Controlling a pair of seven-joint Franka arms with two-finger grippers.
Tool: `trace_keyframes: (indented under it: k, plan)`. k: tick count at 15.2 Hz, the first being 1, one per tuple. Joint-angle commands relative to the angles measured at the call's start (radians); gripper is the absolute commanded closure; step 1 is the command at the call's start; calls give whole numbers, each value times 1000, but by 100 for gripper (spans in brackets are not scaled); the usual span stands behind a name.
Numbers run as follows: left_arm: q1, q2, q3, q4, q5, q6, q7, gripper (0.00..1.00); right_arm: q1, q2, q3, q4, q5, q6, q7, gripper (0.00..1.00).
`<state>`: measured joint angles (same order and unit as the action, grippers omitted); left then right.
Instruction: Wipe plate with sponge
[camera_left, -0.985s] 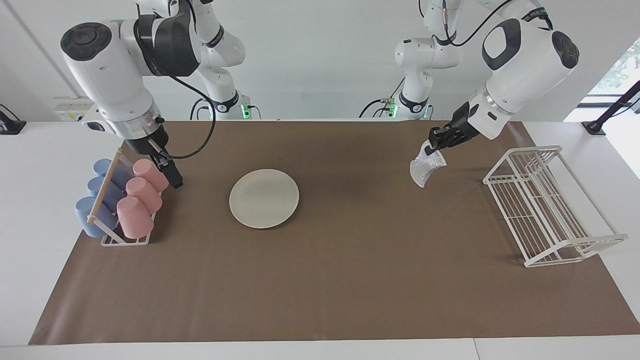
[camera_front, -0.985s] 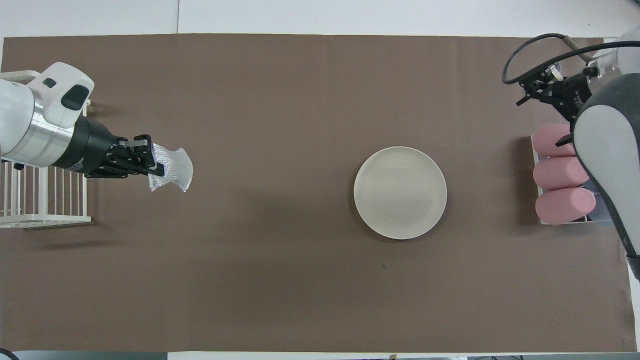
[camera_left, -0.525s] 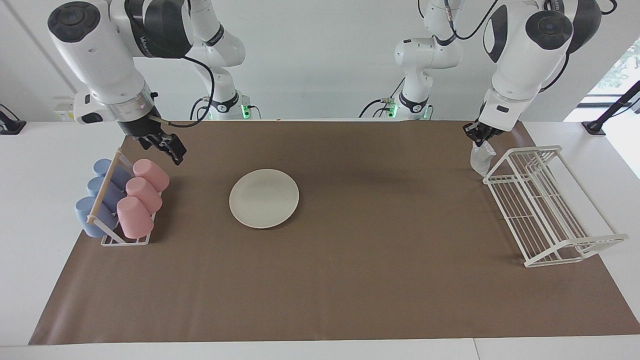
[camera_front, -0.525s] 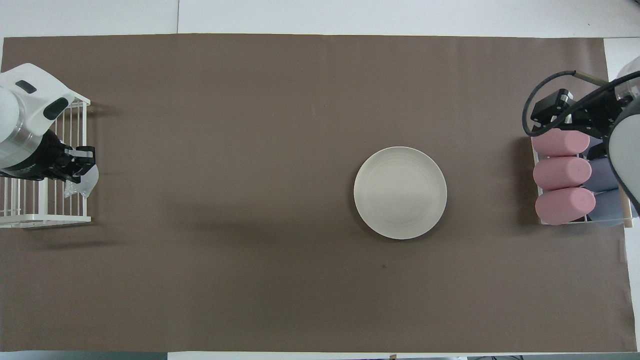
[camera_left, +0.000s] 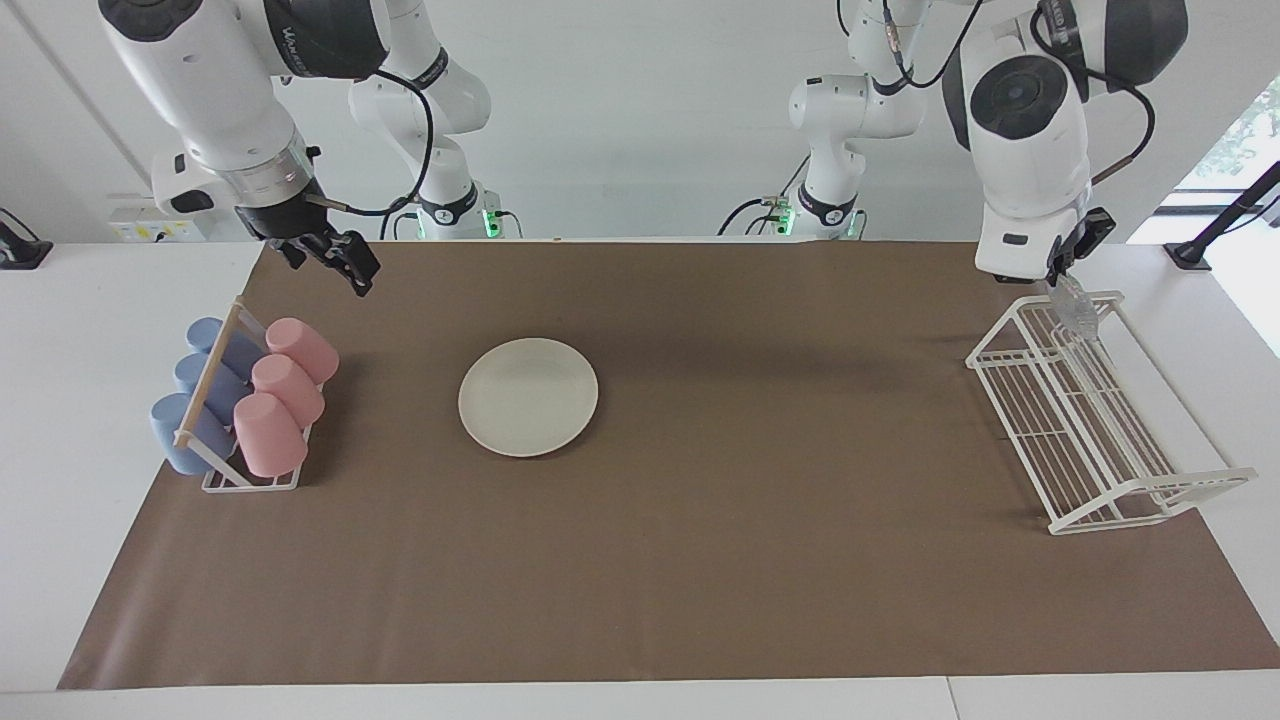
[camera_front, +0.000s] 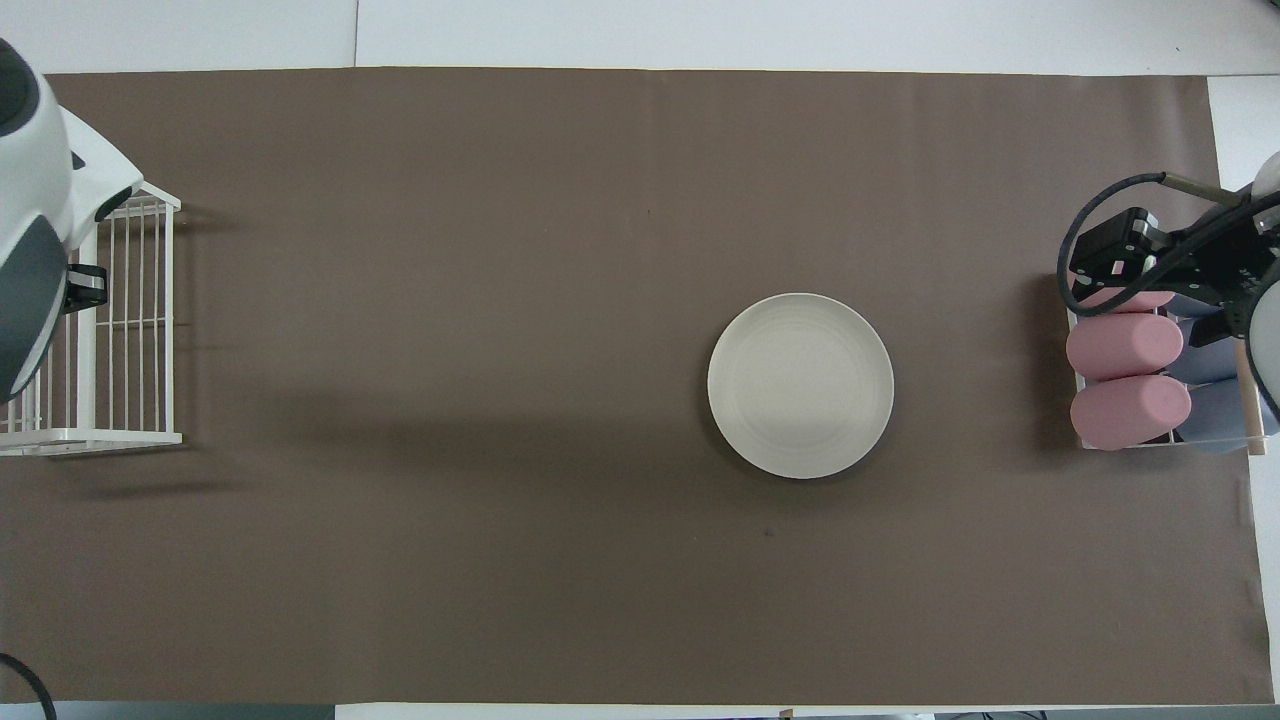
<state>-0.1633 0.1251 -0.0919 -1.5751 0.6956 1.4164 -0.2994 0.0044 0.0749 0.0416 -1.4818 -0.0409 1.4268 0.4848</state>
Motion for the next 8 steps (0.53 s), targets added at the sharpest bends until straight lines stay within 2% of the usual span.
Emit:
trace_keyframes:
  k: [1,4,6,8]
  plan:
    - [-9,67,8,-14,109,5,-30,100,-18,-17,6,-23,-5,3,-22,0]
    - [5,88,12,-103,228,44,-49,100,-9,-58,4,-21,-8,-80,-70,0]
    - [14,134,11,-128,323,52,-111,100,-30,-61,-8,-20,-5,-113,-223,0]
    - [13,180,9,-134,325,58,-234,100,-57,-60,-9,-9,-5,-126,-372,0]
